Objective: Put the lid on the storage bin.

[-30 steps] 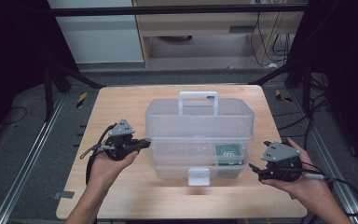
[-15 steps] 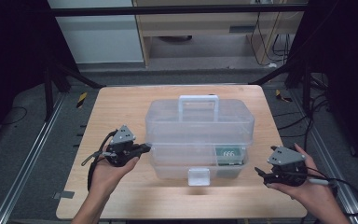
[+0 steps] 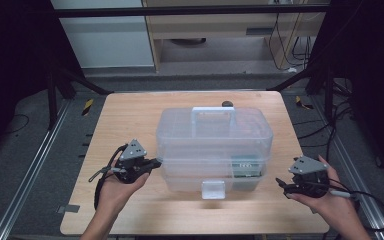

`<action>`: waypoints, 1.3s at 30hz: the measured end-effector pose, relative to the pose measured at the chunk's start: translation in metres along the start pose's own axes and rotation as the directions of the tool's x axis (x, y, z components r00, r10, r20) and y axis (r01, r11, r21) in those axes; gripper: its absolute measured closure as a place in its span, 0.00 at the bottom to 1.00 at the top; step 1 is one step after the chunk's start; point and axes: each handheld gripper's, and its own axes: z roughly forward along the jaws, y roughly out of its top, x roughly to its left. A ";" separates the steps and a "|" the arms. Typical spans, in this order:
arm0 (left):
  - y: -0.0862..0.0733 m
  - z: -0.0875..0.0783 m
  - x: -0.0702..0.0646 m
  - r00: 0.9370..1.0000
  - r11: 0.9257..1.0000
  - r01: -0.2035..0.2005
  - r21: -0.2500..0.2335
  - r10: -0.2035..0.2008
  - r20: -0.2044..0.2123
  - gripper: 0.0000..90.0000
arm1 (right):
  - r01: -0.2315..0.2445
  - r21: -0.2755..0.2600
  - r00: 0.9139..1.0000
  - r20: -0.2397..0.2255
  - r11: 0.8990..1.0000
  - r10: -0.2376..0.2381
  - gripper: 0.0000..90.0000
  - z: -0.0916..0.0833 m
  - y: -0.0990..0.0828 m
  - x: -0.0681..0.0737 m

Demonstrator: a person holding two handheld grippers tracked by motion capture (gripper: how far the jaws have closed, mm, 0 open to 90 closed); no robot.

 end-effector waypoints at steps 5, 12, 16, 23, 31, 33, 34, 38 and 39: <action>-0.002 0.001 0.000 1.000 1.000 -0.005 0.011 0.005 0.004 1.00 | -0.013 0.010 1.000 -0.001 1.000 0.013 0.17 0.007 -0.002 -0.002; -0.006 0.002 0.006 0.998 0.994 -0.058 0.098 0.059 -0.007 1.00 | -0.038 0.021 0.999 0.015 0.999 0.038 0.19 0.019 -0.002 -0.008; -0.014 0.002 0.022 0.998 0.989 -0.048 0.141 0.053 -0.035 1.00 | -0.069 0.043 0.996 0.051 0.997 0.067 0.19 0.029 0.001 -0.016; -0.030 0.002 0.070 0.981 0.987 0.023 0.157 0.008 -0.195 1.00 | -0.152 0.060 0.986 0.078 0.987 0.147 0.20 0.057 0.004 -0.036; -0.054 0.022 0.121 0.949 0.986 0.134 0.100 -0.099 -0.299 0.92 | -0.296 0.041 0.953 0.074 0.954 0.293 0.19 0.102 0.008 -0.058; -0.059 0.028 0.131 0.940 0.982 0.173 0.076 -0.141 -0.311 0.81 | -0.333 0.036 0.940 0.087 0.942 0.329 0.17 0.117 0.006 -0.063; -0.064 0.035 0.138 0.927 0.978 0.190 0.081 -0.151 -0.344 0.77 | -0.340 0.039 0.937 0.094 0.940 0.336 0.17 0.122 0.005 -0.065; -0.074 0.048 0.148 0.910 0.967 0.242 0.086 -0.195 -0.367 0.54 | -0.410 0.032 0.910 0.088 0.911 0.406 0.15 0.139 -0.005 -0.070; -0.074 0.048 0.148 0.910 0.967 0.242 0.086 -0.195 -0.367 0.46 | -0.424 0.029 0.903 0.082 0.905 0.421 0.15 0.142 -0.007 -0.071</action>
